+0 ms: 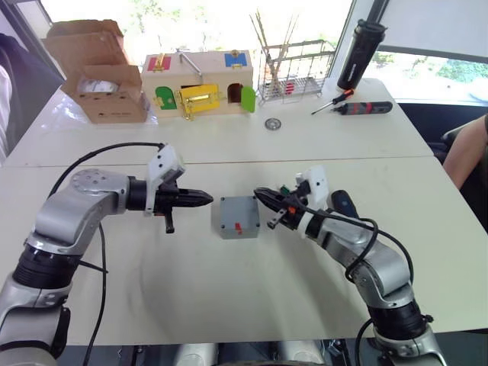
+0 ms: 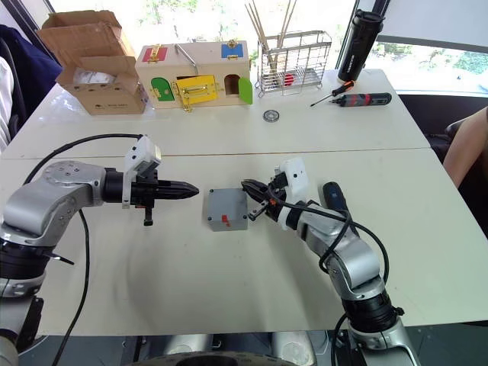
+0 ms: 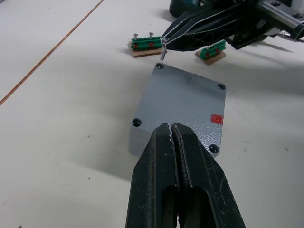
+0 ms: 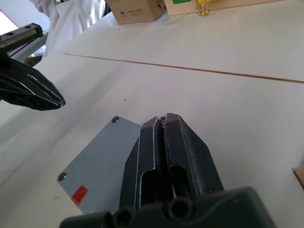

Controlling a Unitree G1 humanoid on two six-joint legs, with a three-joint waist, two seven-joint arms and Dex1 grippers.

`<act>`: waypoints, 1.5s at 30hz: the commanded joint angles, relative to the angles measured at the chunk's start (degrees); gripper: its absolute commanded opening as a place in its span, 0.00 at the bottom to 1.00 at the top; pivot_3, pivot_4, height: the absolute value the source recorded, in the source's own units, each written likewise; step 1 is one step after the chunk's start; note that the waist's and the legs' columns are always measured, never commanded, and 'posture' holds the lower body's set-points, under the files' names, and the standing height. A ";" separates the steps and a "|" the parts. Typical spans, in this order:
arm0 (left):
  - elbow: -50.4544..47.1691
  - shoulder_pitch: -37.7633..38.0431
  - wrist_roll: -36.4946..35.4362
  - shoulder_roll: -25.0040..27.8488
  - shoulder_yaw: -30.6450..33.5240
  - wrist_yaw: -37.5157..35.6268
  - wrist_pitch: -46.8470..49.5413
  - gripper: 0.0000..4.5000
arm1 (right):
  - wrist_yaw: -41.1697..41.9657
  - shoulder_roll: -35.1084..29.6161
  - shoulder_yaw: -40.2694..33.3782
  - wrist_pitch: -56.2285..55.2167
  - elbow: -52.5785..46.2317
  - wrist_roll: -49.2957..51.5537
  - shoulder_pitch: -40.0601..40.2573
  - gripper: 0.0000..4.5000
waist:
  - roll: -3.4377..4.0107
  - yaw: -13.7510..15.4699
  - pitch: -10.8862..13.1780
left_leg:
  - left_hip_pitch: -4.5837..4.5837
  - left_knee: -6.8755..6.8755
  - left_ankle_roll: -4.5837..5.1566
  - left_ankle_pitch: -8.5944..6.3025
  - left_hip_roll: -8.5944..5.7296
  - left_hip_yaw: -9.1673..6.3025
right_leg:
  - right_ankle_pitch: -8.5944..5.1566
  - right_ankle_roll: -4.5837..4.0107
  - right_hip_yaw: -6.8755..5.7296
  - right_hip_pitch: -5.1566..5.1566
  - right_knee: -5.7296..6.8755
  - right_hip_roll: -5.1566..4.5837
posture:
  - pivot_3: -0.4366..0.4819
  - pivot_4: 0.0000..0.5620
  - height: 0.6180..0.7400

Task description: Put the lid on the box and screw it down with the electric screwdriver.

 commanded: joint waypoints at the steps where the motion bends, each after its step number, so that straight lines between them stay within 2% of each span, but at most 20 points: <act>1: -1.10 -0.79 -0.42 0.11 0.84 0.00 -0.45 0.00 | 0.44 0.35 0.10 -1.43 -0.71 -0.46 0.03 0.01 | 0.00 0.01 0.00 | 0.00 0.00 0.00 0.00 0.00 0.00 | 0.00 0.00 0.00 0.00 0.00 0.00 | 0.48 0.27 1.00; 19: -0.81 -1.26 -0.22 -0.64 0.52 0.40 -0.37 0.00 | 1.54 0.92 1.11 -2.45 2.89 -2.47 -0.32 0.01 | 0.00 0.02 0.00 | 0.00 0.00 0.00 0.00 0.00 0.00 | 0.00 0.00 0.00 0.00 0.00 0.00 | 0.48 0.27 1.00; 20: -0.77 -1.42 -0.28 -0.74 0.56 0.39 -0.31 0.00 | 1.56 0.91 1.06 -2.39 2.90 -2.49 -0.36 0.13 | 0.00 0.03 0.00 | 0.00 0.00 0.00 0.00 0.00 0.00 | 0.00 0.00 0.00 0.00 0.00 0.00 | 0.48 0.27 1.00; 21: -0.73 -1.55 -0.33 -0.82 0.60 0.36 -0.26 0.00 | 1.62 0.89 1.05 -2.36 2.89 -2.56 -0.39 0.19 | 0.00 0.03 0.00 | 0.00 0.00 0.00 0.00 0.00 0.00 | 0.00 0.00 0.00 0.00 0.00 0.00 | 0.48 0.27 1.00; 27: -0.62 -2.08 -0.61 -1.62 0.60 0.20 -0.40 0.00 | 0.82 0.09 -1.16 -0.22 -0.46 -1.59 -1.16 0.82 | 0.00 0.02 0.00 | 0.00 0.00 0.00 0.00 0.00 0.00 | 0.00 0.00 0.00 -0.01 0.00 0.00 | 0.48 0.27 1.00; 31: -1.22 -3.62 -2.24 -3.33 0.99 0.07 0.23 0.00 | -1.76 -2.53 -8.53 8.91 -9.73 2.89 -2.61 0.82 | 0.01 0.37 0.01 | -0.02 0.01 0.00 0.00 -0.01 0.00 | 0.00 0.00 0.00 0.00 0.00 -0.02 | 0.48 0.27 1.00; 35: -3.39 -5.75 -3.92 -5.78 -0.88 -0.95 0.43 0.00 | -4.22 -8.98 -22.55 21.83 -16.85 9.48 -9.26 0.82 | 0.08 0.39 0.05 | -0.04 0.05 0.00 0.00 -0.03 -0.01 | 0.00 0.00 0.00 0.04 -0.02 -0.05 | 0.48 0.27 1.00; 37: -4.23 -6.71 -4.23 -7.29 -2.45 -1.71 -0.29 0.00 | -3.00 -14.83 -29.59 30.17 -17.74 13.48 -12.63 0.82 | 0.12 0.37 0.07 | -0.04 0.02 0.01 -0.01 -0.03 -0.01 | 0.00 0.00 0.00 0.04 -0.03 -0.06 | 0.48 0.27 1.00; 38: -4.44 -7.09 -4.22 -7.91 -3.10 -2.04 -0.69 0.00 | -1.33 -18.80 -31.42 33.49 -18.05 15.04 -13.04 0.89 | 0.12 0.39 0.07 | -0.04 -0.01 0.02 -0.01 -0.03 -0.01 | 0.00 0.00 0.00 0.05 -0.04 -0.06 | 0.48 0.27 1.00; 40: -4.49 -7.56 -3.48 -8.69 -4.68 -3.02 -2.20 0.00 | 4.32 -28.87 -33.43 44.41 -17.83 19.94 -11.71 0.98 | 0.18 0.42 0.11 | -0.04 -0.03 0.08 -0.04 -0.01 -0.01 | 0.00 0.00 0.01 0.06 -0.07 -0.07 | 0.48 0.27 1.00; 42: -4.58 -7.75 -2.67 -9.08 -5.96 -3.44 -3.23 0.00 | 7.42 -35.73 -34.17 51.66 -16.71 22.80 -10.36 0.99 | 0.17 0.36 0.13 | -0.05 -0.02 0.36 -0.20 0.00 0.03 | 0.00 0.00 0.02 0.11 -0.14 -0.07 | 0.48 0.27 1.00; 45: -4.46 -6.82 -1.28 -8.81 -7.59 -4.60 -5.64 0.00 | 9.17 -48.81 -32.53 54.11 -7.69 30.61 -4.25 0.99 | 0.19 0.28 0.18 | -0.01 0.04 0.56 -0.31 0.06 0.10 | 0.00 0.00 0.05 0.21 -0.22 -0.08 | 0.48 0.27 1.00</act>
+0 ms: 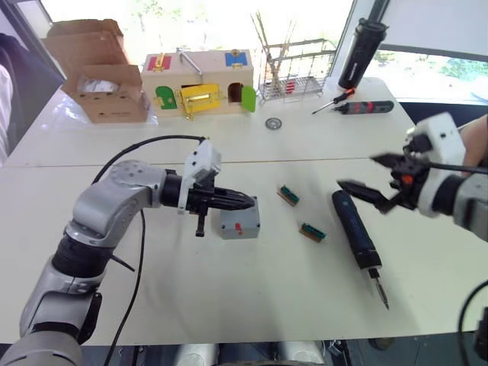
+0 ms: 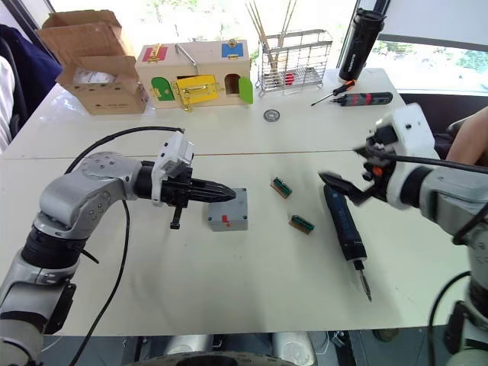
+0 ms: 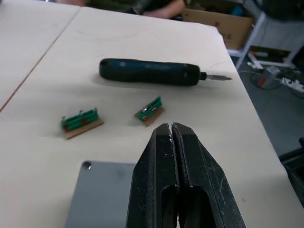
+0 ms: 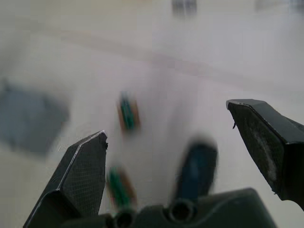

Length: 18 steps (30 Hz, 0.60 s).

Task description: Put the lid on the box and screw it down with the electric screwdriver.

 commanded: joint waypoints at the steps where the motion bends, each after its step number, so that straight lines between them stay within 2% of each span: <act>1: -1.32 1.04 1.74 0.80 -0.91 -1.43 -3.49 0.00 | 1.74 -10.65 2.41 2.57 11.14 9.74 3.63 0.99 | 0.05 -0.06 0.06 | 0.02 0.01 0.01 0.00 0.01 0.00 | 0.00 0.00 0.00 0.04 -0.01 0.01 | 0.48 0.27 1.00; 4: -2.42 2.86 2.96 1.78 -1.43 -1.68 -4.81 0.00 | -1.45 -15.03 8.35 2.57 21.12 13.97 3.95 0.99 | 0.01 -0.34 0.10 | 0.11 0.06 0.09 -0.05 0.08 0.12 | 0.00 0.00 0.06 0.14 -0.09 0.01 | 0.48 0.27 1.00; 7: -4.40 3.93 2.63 2.59 -0.93 -1.80 -4.30 0.00 | -3.04 -16.43 12.41 2.57 24.58 18.50 2.80 0.99 | 0.05 -0.10 0.15 | 0.08 0.06 0.10 -0.06 0.10 0.12 | 0.00 0.00 0.06 0.10 -0.11 0.02 | 0.48 0.27 1.00; 11: -8.85 6.31 1.49 5.64 0.69 -1.87 -3.03 0.00 | -7.15 -12.47 21.17 2.57 34.77 23.73 -4.93 0.99 | 0.00 -0.17 0.25 | 0.01 0.07 0.09 -0.05 0.10 0.12 | 0.00 0.00 0.06 0.05 -0.17 0.01 | 0.48 0.27 1.00; 18: -11.66 8.95 1.47 7.35 1.90 1.16 -1.10 0.00 | -13.86 -9.33 29.43 2.57 44.49 29.91 -13.32 0.99 | 0.05 0.17 0.29 | -0.05 0.08 0.09 -0.05 0.07 0.10 | 0.00 0.01 0.04 0.07 -0.29 -0.02 | 0.48 0.27 1.00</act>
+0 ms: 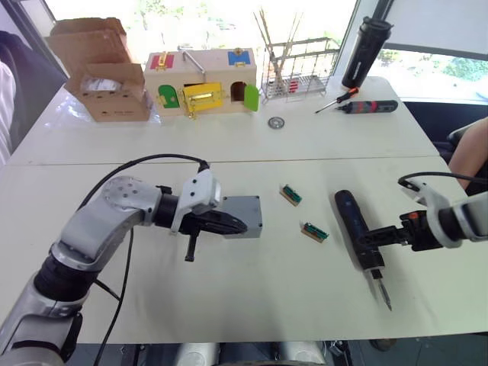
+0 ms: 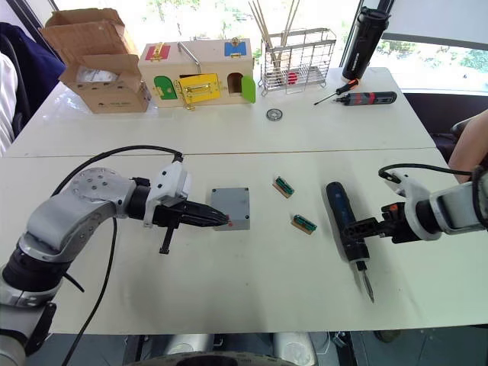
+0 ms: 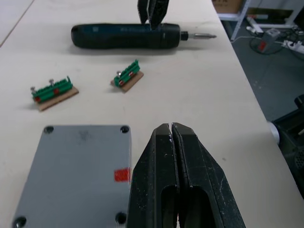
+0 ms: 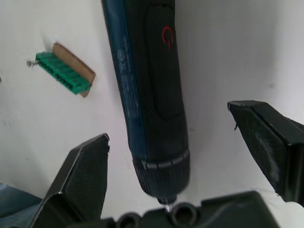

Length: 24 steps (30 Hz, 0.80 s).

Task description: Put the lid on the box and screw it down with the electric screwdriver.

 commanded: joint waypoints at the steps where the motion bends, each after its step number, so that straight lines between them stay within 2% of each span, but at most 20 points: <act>1: -2.47 1.26 -0.81 1.12 2.20 1.55 0.70 0.00 | -3.26 0.35 2.83 0.33 1.95 4.93 -3.51 0.99 | 0.00 -0.16 0.00 | 0.00 0.00 0.00 0.00 0.00 0.01 | 0.00 0.00 0.00 0.00 -0.01 0.00 | 0.48 0.27 1.00; 7: -3.38 2.41 -1.35 1.15 2.75 3.39 1.48 0.00 | -9.19 2.31 7.67 0.33 -0.55 10.51 -3.75 0.99 | -0.01 -0.16 0.01 | 0.00 0.00 0.00 0.00 0.02 -0.01 | 0.00 0.00 -0.01 0.01 -0.02 0.01 | 0.48 0.27 1.00; 11: -3.41 2.50 -1.54 0.98 2.76 4.26 1.79 0.00 | -11.97 3.63 9.31 0.33 -1.82 9.32 -3.35 0.99 | -0.05 -0.17 0.00 | 0.04 0.01 0.00 0.00 0.03 -0.06 | 0.00 0.00 -0.05 0.08 -0.04 0.03 | 0.48 0.27 1.00; 14: -3.48 2.77 -1.61 0.88 2.67 4.91 1.86 0.00 | -12.87 4.16 12.19 0.33 -4.87 3.90 -2.96 0.85 | -0.20 -0.39 -0.09 | 0.08 0.01 0.00 0.00 0.04 -0.07 | 0.00 0.00 -0.06 0.11 -0.05 0.05 | 0.48 0.27 1.00; 19: -3.50 2.52 -1.88 0.62 2.67 5.98 2.09 0.00 | -10.75 1.60 14.45 0.33 -11.01 2.57 1.04 0.45 | -0.33 0.03 -0.16 | 0.08 0.00 0.01 -0.01 0.06 -0.17 | 0.00 0.00 -0.11 0.19 -0.14 0.07 | 0.48 0.27 1.00; 20: -3.43 2.47 -1.86 0.50 2.64 6.21 2.06 0.00 | -10.70 1.46 14.46 0.33 -11.42 2.15 1.77 0.42 | -0.37 0.07 -0.18 | 0.08 0.00 0.01 -0.01 0.06 -0.20 | 0.00 0.00 -0.15 0.22 -0.20 0.07 | 0.48 0.27 1.00; 24: -3.08 2.30 -1.79 -0.02 2.48 6.82 1.83 0.00 | -10.65 0.55 13.31 0.33 -13.13 0.82 5.87 0.42 | -0.63 0.70 -0.34 | 0.08 0.00 0.02 -0.01 0.05 -0.25 | 0.01 0.00 -0.20 0.33 -0.37 0.05 | 0.48 0.27 1.00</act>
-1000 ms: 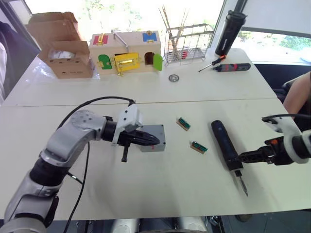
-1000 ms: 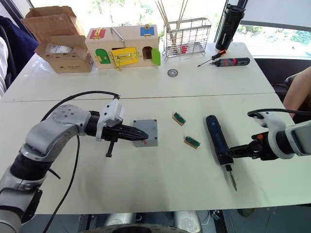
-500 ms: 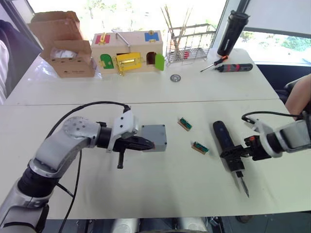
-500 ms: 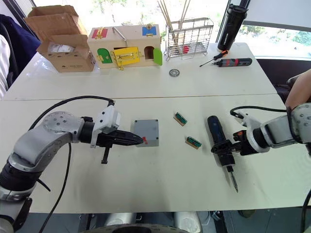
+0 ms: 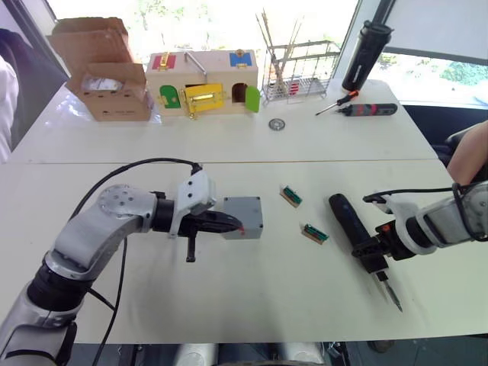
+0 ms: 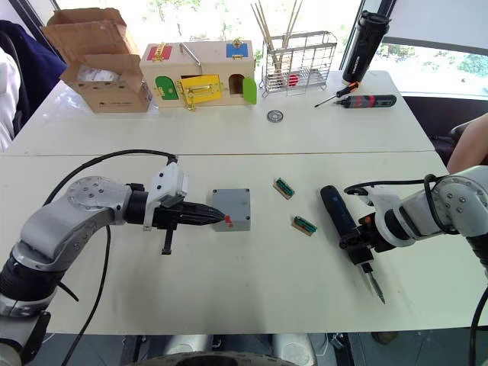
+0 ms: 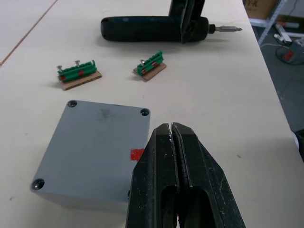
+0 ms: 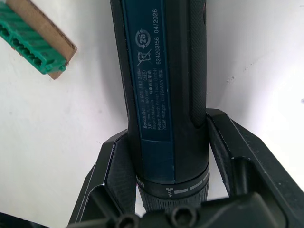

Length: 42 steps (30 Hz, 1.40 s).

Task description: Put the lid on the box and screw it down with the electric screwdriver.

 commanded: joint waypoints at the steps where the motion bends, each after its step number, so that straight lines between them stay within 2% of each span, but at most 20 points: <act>1: -1.15 -0.49 -0.47 -0.36 0.99 0.48 -0.60 0.00 | 0.79 -0.51 2.92 2.23 -1.09 0.00 6.13 0.42 | -0.13 0.55 -0.08 | 0.00 0.00 0.01 -0.01 0.00 0.00 | 0.00 0.00 0.00 0.01 -0.02 0.00 | 0.48 0.27 1.00; 4: 0.10 -0.98 -0.21 -0.85 0.77 0.30 -1.16 0.00 | 1.08 -0.81 0.27 2.23 0.83 -0.73 6.22 0.42 | -0.24 1.27 -0.14 | 0.00 0.00 0.01 -0.01 -0.04 -0.14 | 0.00 0.00 -0.03 0.13 -0.12 -0.01 | 0.48 0.27 1.00; 9: 4.70 -3.28 0.61 -2.10 0.15 -1.37 -2.98 0.00 | 5.74 -4.33 -4.13 2.23 7.00 -4.65 -1.96 0.42 | 0.07 1.12 0.04 | -0.01 0.04 0.01 0.00 -0.13 -0.11 | 0.01 0.00 -0.01 0.15 -0.16 -0.07 | 0.48 0.27 1.00; 13: 10.47 -6.35 1.10 -2.57 0.29 -4.01 -4.74 0.00 | 9.06 -8.11 -10.06 2.23 13.37 -3.12 -13.00 0.42 | 1.12 0.69 0.68 | -0.15 0.05 0.01 0.00 -0.21 0.16 | 0.03 0.03 0.11 -0.12 -0.08 -0.08 | 0.48 0.27 1.00; 17: 15.83 -9.83 -0.32 -3.01 2.26 -6.23 -4.10 0.00 | 6.43 -6.11 -16.68 2.23 16.82 -5.42 -22.54 0.42 | 1.26 -0.49 0.84 | -0.20 -0.12 0.00 0.01 -0.05 0.21 | 0.03 0.04 0.15 -0.32 -0.01 0.01 | 0.48 0.27 1.00; 19: 19.80 -12.58 -0.85 -3.52 3.04 -7.13 -3.14 0.00 | 0.48 0.27 -27.69 -2.25 18.35 -3.57 -27.21 0.42 | 1.23 -1.01 0.86 | -0.20 -0.19 -0.01 0.01 -0.01 0.18 | 0.03 0.03 0.14 -0.37 0.02 0.06 | 0.48 0.27 1.00; 21: 22.25 -14.08 -0.57 -3.64 2.86 -7.77 -3.14 0.00 | -5.08 6.92 -37.55 -7.22 13.94 -2.13 -26.58 0.42 | 1.22 -1.20 0.86 | -0.20 -0.16 -0.04 0.03 0.01 0.26 | 0.03 0.04 0.21 -0.43 0.15 0.07 | 0.48 0.27 1.00; 23: 24.04 -15.16 0.14 -3.73 2.07 -8.41 -3.12 0.00 | -9.30 21.19 -44.68 -25.09 -2.11 -7.55 -18.85 0.42 | 1.00 -1.09 0.77 | -0.19 -0.15 -0.05 0.04 -0.02 0.28 | 0.03 0.04 0.22 -0.46 0.27 0.03 | 0.48 0.27 1.00; 24: 24.53 -15.47 0.55 -3.66 1.64 -8.80 -3.15 0.00 | -10.85 27.37 -46.28 -30.64 -8.79 -8.76 -15.18 0.42 | 0.88 -1.10 0.73 | -0.19 -0.05 -0.05 0.04 0.04 0.23 | 0.03 0.04 0.18 -0.43 0.30 0.09 | 0.48 0.27 1.00; 25: 24.80 -15.67 0.84 -3.58 1.29 -9.13 -3.05 0.00 | -12.84 32.83 -46.72 -34.48 -14.12 -9.50 -11.92 0.42 | 0.84 -1.06 0.74 | -0.20 -0.08 -0.09 0.06 0.06 0.17 | 0.03 0.04 0.17 -0.46 0.43 0.10 | 0.48 0.27 1.00; 28: 25.01 -15.69 1.14 -3.27 0.88 -9.92 -2.68 0.00 | -16.58 43.56 -43.98 -40.60 -22.28 -10.60 -7.21 0.42 | 0.90 -0.71 0.77 | -0.73 0.02 -0.56 0.33 -0.08 0.15 | 0.03 0.05 0.15 -1.13 1.06 0.04 | 0.48 0.27 1.00; 31: 23.94 -14.59 2.64 -3.48 -0.33 -9.39 -2.73 0.00 | -13.01 52.14 -37.58 -47.76 -29.35 -11.81 -3.78 0.42 | 0.93 -0.96 0.78 | -1.11 0.21 -0.65 0.51 -0.26 0.18 | 0.05 0.09 0.12 -1.44 1.13 -0.06 | 0.48 0.27 1.00; 34: 23.00 -13.54 4.64 -4.78 -1.67 -7.66 -3.64 0.00 | -9.15 51.96 -29.25 -51.44 -33.46 -21.00 0.64 0.42 | 0.94 -1.14 0.77 | -1.05 0.16 -0.67 0.55 -0.27 0.15 | 0.06 0.10 0.13 -1.44 1.12 -0.04 | 0.48 0.27 1.00; 42: 23.21 -10.21 11.64 -7.26 -6.19 -5.71 -9.63 0.00 | -4.47 51.17 -20.32 -56.85 -35.11 -31.32 7.46 0.42 | 0.94 -1.33 0.77 | -0.98 0.12 -0.70 0.57 -0.25 0.10 | 0.05 0.09 0.13 -1.44 1.11 0.02 | 0.48 0.27 1.00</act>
